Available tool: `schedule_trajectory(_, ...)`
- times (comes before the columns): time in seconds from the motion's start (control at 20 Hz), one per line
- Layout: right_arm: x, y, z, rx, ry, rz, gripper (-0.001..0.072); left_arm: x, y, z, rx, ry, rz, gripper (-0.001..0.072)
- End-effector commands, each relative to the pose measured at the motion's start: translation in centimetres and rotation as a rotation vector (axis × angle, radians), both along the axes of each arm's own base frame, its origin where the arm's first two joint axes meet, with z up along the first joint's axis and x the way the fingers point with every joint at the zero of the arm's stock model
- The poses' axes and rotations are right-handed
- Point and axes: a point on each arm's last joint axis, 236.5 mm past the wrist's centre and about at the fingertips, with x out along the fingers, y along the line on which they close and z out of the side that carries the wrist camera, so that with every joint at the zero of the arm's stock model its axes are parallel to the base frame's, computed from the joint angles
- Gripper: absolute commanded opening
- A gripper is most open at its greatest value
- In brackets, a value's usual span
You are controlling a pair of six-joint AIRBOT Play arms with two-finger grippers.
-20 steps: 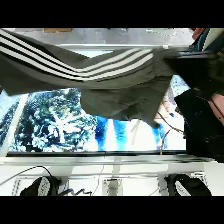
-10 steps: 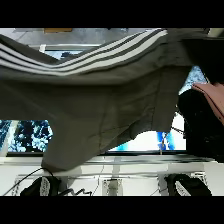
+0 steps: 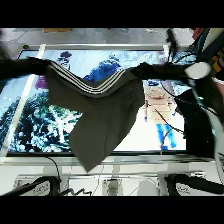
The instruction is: Fold the clothes and pants, and hang the long-sleeved shirts on hangers.
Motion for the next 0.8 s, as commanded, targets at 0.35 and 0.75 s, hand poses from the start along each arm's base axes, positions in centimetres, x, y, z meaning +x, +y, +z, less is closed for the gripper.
schedule_trajectory(0.35, 6.1, -9.1, -9.2, -0.106, 0.132, -0.244, 0.0027, -3.5, -5.0, -6.6, -0.052, 0.343, -0.103, 0.0015)
schedule_trajectory(0.75, -3.3, -16.4, -14.6, -0.360, 0.526, -0.070, 0.0027, -18.0, -7.4, -7.3, -0.028, 0.857, -0.336, 0.0015)
